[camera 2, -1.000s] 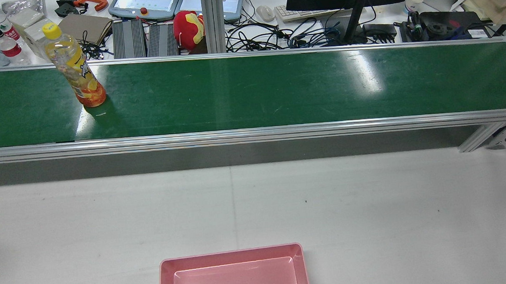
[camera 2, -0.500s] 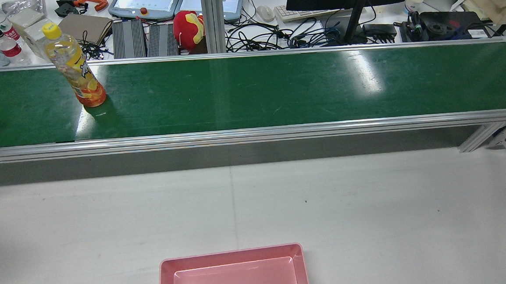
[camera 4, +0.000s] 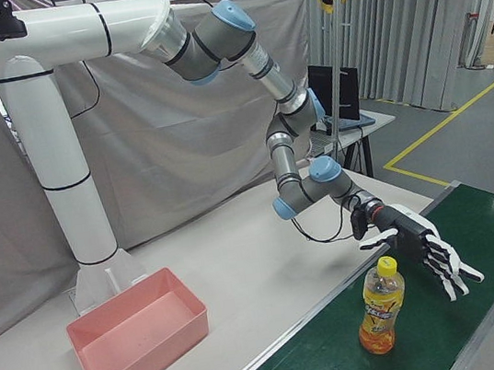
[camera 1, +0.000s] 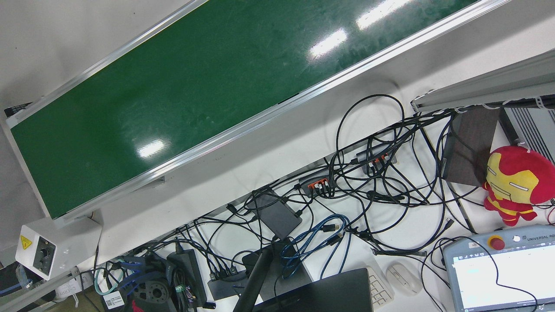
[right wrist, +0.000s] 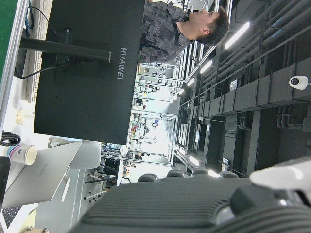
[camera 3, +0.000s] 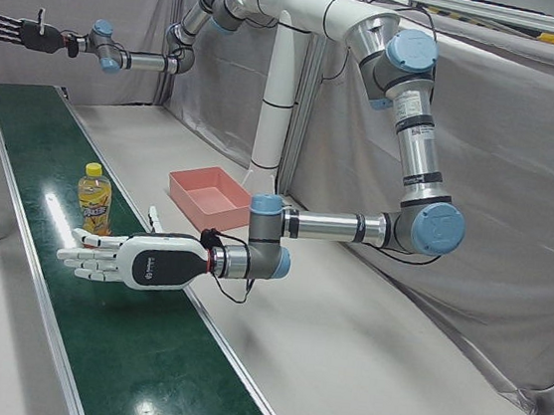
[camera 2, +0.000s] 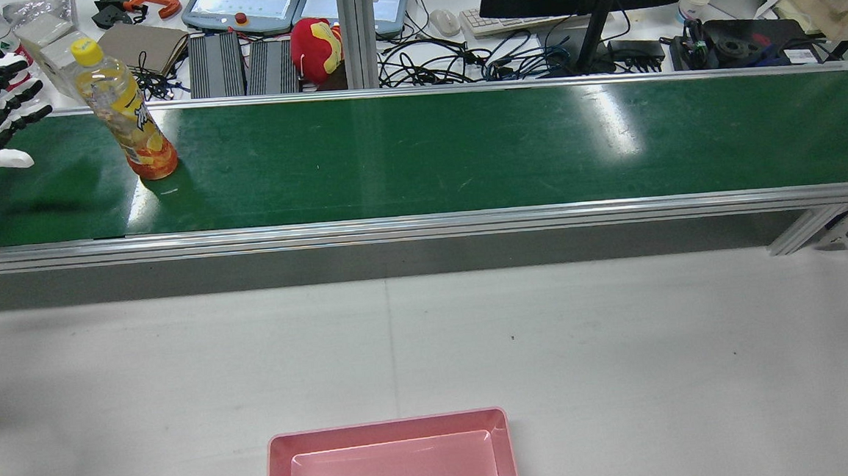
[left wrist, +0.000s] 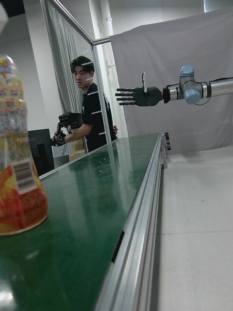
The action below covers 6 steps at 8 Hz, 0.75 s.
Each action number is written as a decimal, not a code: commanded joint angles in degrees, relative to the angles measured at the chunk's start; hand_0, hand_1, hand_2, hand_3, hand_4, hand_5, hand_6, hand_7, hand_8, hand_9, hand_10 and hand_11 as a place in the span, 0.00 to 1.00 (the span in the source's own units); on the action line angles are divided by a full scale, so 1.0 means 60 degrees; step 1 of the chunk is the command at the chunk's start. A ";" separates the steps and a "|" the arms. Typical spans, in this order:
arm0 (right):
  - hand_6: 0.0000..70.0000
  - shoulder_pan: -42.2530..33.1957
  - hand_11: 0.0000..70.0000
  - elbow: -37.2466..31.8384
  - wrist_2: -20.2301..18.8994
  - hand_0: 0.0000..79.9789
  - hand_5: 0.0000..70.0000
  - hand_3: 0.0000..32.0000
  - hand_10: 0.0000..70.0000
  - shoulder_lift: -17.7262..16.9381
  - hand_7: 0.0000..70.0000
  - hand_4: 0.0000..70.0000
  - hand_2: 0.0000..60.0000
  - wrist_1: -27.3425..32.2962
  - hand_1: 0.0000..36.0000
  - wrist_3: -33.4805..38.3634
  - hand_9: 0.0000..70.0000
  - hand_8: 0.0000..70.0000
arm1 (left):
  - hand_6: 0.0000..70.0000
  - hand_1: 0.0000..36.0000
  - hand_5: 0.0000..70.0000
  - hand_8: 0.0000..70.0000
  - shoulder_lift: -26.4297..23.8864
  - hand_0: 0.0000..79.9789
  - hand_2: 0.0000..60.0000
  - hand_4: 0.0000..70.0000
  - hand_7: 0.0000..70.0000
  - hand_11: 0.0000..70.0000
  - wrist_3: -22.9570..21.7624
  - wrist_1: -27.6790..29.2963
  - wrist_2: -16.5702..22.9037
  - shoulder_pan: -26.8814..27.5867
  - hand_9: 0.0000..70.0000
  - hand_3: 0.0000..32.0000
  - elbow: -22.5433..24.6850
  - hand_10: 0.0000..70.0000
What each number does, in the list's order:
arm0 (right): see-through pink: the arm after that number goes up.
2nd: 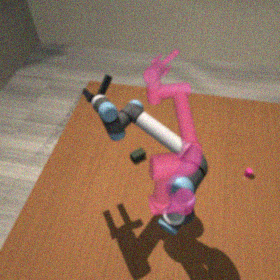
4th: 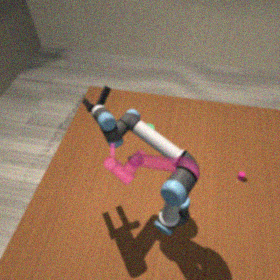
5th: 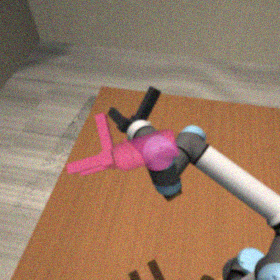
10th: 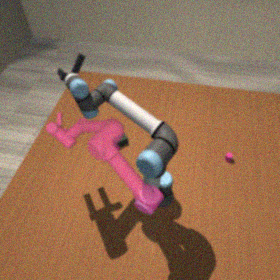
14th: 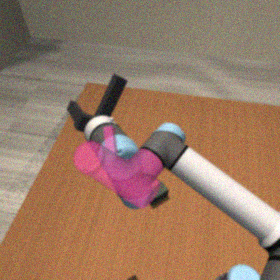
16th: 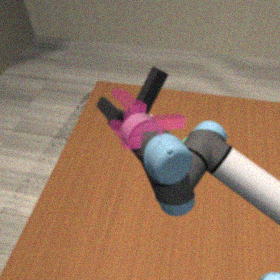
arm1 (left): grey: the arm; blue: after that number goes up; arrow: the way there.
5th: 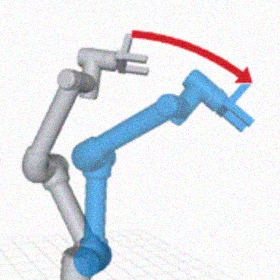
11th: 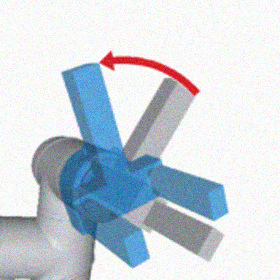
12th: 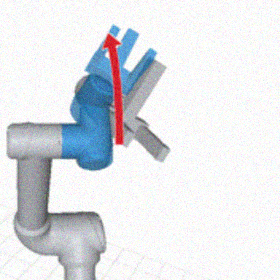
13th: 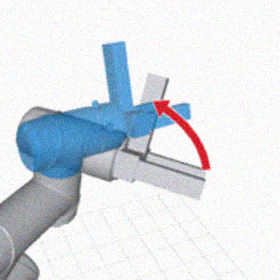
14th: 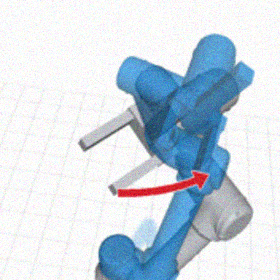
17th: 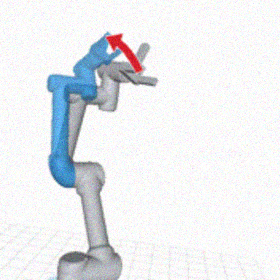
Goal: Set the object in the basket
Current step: 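Reach the left hand forward to the tea bottle on the conveyor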
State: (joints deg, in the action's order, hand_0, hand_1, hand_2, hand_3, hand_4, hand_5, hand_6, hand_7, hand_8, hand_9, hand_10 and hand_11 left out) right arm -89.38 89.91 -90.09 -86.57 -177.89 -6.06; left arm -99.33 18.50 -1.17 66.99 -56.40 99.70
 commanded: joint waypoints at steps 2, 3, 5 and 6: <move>0.00 0.0000 0.00 0.0000 0.0000 0.00 0.00 0.00 0.00 0.0000 0.00 0.00 0.00 0.0000 0.00 0.0000 0.00 0.00 | 0.00 0.44 0.41 0.12 -0.1107 0.66 0.00 0.00 0.05 0.22 0.0198 -0.1134 -0.0179 0.0332 0.14 0.09 -0.0152 0.13; 0.00 0.0000 0.00 0.0000 0.0000 0.00 0.00 0.00 0.00 0.0000 0.00 0.00 0.00 0.0000 0.00 0.0000 0.00 0.00 | 0.00 0.44 0.41 0.12 -0.1342 0.66 0.00 0.00 0.05 0.21 0.0242 -0.1254 -0.0179 0.0377 0.14 0.06 -0.0254 0.12; 0.00 0.0000 0.00 0.0000 0.0000 0.00 0.00 0.00 0.00 0.0000 0.00 0.00 0.00 0.0000 0.00 0.0000 0.00 0.00 | 0.00 0.44 0.41 0.12 -0.1679 0.66 0.00 0.00 0.05 0.21 0.0257 -0.1531 -0.0179 0.0640 0.14 0.05 -0.0240 0.13; 0.00 0.0000 0.00 0.0000 0.0000 0.00 0.00 0.00 0.00 0.0000 0.00 0.00 0.00 0.0000 0.00 0.0000 0.00 0.00 | 0.00 0.44 0.41 0.13 -0.1943 0.66 0.00 0.00 0.05 0.22 0.0329 -0.1722 -0.0179 0.0655 0.15 0.03 -0.0226 0.13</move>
State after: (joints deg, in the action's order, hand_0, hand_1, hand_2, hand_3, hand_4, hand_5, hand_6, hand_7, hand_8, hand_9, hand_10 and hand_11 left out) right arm -89.39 89.91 -90.09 -86.57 -177.89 -6.07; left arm -108.07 19.98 -9.25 65.92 -53.20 98.29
